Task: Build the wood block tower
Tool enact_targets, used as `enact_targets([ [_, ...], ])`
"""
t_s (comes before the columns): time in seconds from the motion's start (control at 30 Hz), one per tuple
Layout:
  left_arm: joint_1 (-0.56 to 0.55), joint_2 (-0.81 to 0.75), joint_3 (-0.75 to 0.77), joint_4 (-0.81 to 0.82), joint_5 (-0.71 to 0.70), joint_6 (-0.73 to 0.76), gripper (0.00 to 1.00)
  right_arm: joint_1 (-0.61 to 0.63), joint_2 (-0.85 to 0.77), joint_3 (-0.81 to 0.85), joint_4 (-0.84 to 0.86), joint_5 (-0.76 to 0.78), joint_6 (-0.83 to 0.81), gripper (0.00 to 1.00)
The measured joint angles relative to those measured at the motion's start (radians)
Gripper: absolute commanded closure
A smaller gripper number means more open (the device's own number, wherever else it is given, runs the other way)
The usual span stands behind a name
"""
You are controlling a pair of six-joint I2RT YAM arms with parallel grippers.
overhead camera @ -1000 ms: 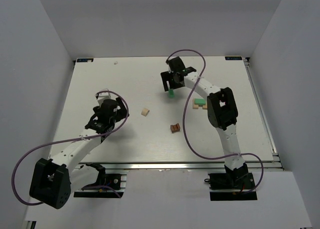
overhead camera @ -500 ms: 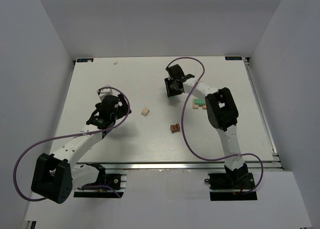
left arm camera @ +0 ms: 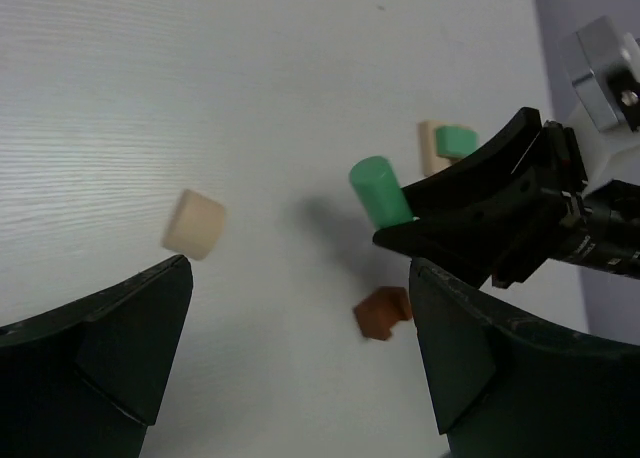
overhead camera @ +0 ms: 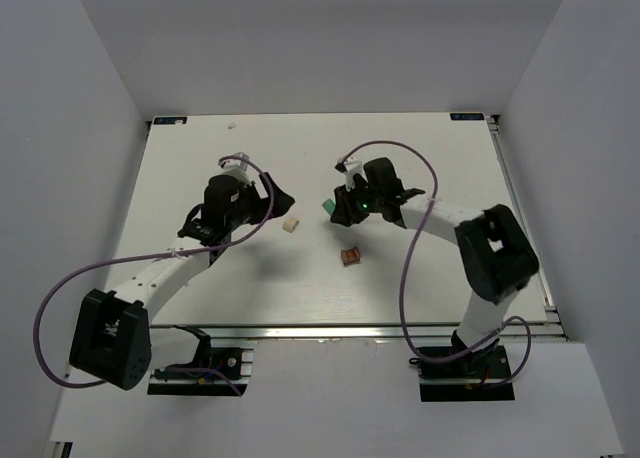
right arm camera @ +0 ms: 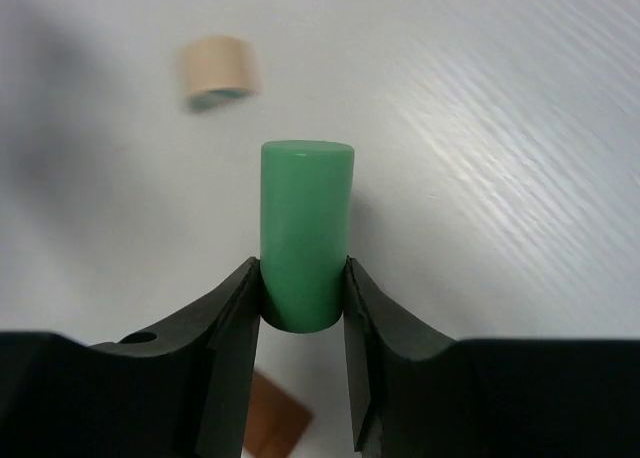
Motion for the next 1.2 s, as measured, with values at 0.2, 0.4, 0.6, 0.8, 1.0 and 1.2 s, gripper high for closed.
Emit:
enact_targets([
  [0.2,-0.01,0.034,-0.003,0.154,0.269,-0.064,0.02,0.031,-0.274,-0.207,0.246,-0.284,-0.056,0.97],
  [0.4,-0.062,0.036,-0.006,0.228,0.367,-0.094,0.05,0.06,-0.316,-0.233,0.349,-0.368,-0.073,0.96],
  [0.6,-0.103,0.035,-0.008,0.25,0.399,-0.108,0.27,0.078,-0.344,-0.293,0.372,-0.379,-0.078,0.96],
  [0.8,-0.119,0.017,-0.009,0.256,0.401,-0.109,0.33,0.085,-0.389,-0.298,0.382,-0.377,-0.084,0.96],
  [1.0,-0.141,0.016,-0.009,0.248,0.394,-0.103,0.52,0.088,-0.436,-0.325,0.408,-0.377,-0.086,0.96],
  [1.2,-0.147,0.005,-0.009,0.239,0.378,-0.105,0.52,0.091,-0.443,-0.331,0.407,-0.371,-0.098,0.96],
])
